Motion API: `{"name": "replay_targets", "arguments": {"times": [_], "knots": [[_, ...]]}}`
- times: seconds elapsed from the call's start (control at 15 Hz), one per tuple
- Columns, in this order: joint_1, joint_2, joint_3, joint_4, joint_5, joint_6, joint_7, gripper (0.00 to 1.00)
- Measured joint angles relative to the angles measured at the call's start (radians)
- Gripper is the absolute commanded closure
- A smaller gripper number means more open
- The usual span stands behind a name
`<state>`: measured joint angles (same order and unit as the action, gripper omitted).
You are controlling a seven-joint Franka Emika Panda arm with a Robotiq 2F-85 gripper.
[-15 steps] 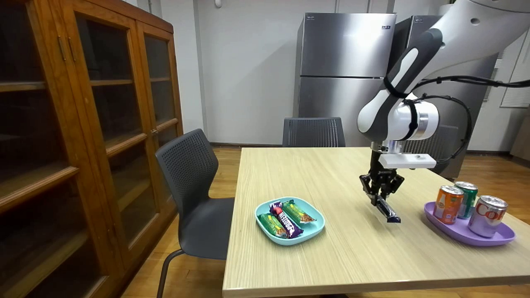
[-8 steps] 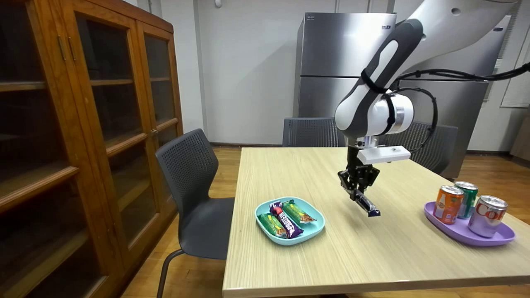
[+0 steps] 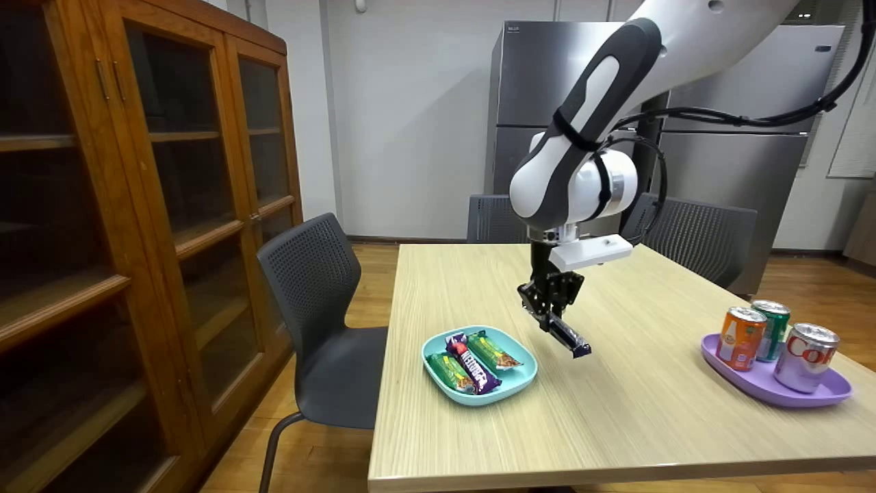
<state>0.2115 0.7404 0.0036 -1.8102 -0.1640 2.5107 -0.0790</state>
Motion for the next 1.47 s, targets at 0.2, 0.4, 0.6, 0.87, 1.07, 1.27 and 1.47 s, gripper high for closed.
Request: {"name": "replay_targets", "arguments": {"times": [0.2,0.4,0.6,0.87,1.07,1.27,1.47], "knots": [[0.045,-0.002,0.004,0.005,-0.015,-0.011,0.012,0.94],[0.078,-0.002,0.015,0.009,-0.025,-0.021,0.022,0.94],[0.102,-0.002,0.028,0.012,-0.026,-0.03,0.024,0.94],[0.118,0.002,0.044,0.024,-0.026,-0.048,0.024,0.94],[0.123,0.014,0.052,0.042,-0.026,-0.06,0.024,0.94],[0.126,0.032,0.055,0.063,-0.026,-0.066,0.024,0.94],[0.126,0.053,0.065,0.087,-0.026,-0.078,0.024,0.94]]}}
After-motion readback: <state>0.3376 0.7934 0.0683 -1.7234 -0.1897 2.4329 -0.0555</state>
